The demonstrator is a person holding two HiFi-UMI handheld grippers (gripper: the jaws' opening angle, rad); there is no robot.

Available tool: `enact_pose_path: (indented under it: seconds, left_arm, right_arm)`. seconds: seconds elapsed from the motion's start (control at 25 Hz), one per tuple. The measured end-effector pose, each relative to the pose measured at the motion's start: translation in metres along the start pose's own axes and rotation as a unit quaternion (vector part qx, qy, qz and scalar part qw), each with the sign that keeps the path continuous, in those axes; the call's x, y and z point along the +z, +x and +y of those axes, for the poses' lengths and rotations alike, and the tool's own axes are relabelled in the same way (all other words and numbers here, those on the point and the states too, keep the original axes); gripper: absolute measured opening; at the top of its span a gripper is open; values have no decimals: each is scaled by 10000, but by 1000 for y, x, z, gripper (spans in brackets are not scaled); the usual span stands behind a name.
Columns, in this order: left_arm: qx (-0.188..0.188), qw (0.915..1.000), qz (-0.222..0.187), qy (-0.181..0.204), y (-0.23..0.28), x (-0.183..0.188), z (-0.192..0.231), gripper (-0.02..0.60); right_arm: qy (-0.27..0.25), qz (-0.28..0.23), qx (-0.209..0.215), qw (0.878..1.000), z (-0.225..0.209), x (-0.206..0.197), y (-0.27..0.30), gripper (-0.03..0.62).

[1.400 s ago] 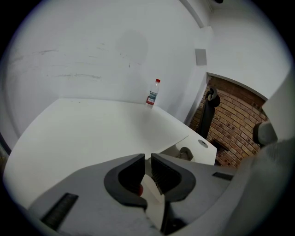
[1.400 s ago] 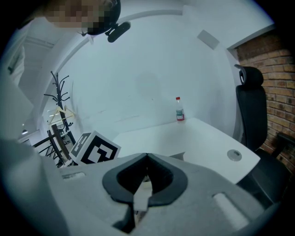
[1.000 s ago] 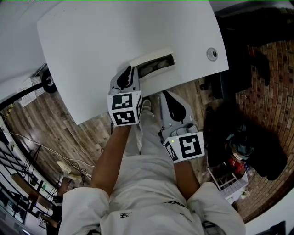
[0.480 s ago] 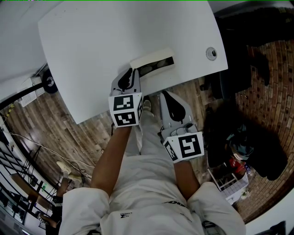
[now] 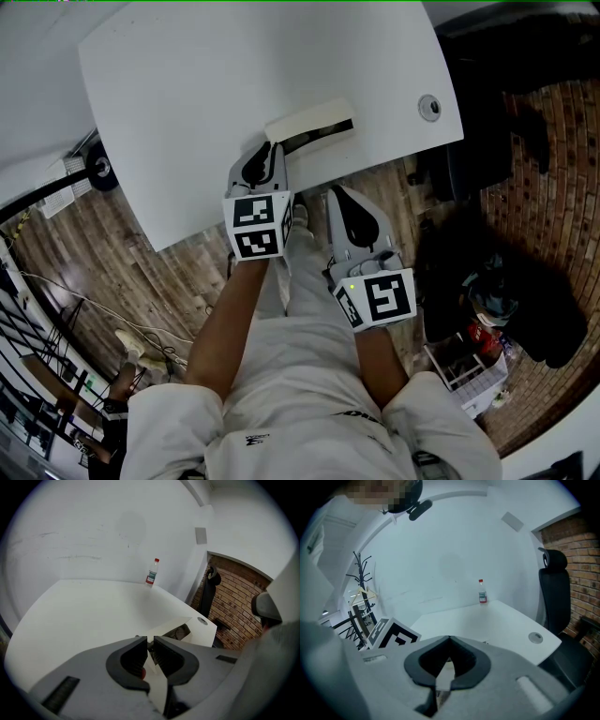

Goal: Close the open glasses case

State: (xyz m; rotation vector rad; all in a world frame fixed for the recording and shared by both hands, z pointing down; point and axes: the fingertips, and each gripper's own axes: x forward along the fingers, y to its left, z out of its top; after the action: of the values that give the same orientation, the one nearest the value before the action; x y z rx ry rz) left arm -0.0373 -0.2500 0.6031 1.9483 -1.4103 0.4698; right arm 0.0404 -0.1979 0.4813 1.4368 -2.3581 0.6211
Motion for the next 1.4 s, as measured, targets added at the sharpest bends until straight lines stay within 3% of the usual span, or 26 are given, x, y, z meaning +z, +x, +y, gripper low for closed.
enact_pose_path:
  seconds: [1.4]
  left_arm:
    - [24, 9999, 147, -21, -5, -30, -12, 40]
  right_arm:
    - [-72, -59, 18, 10000, 1, -5, -23, 2]
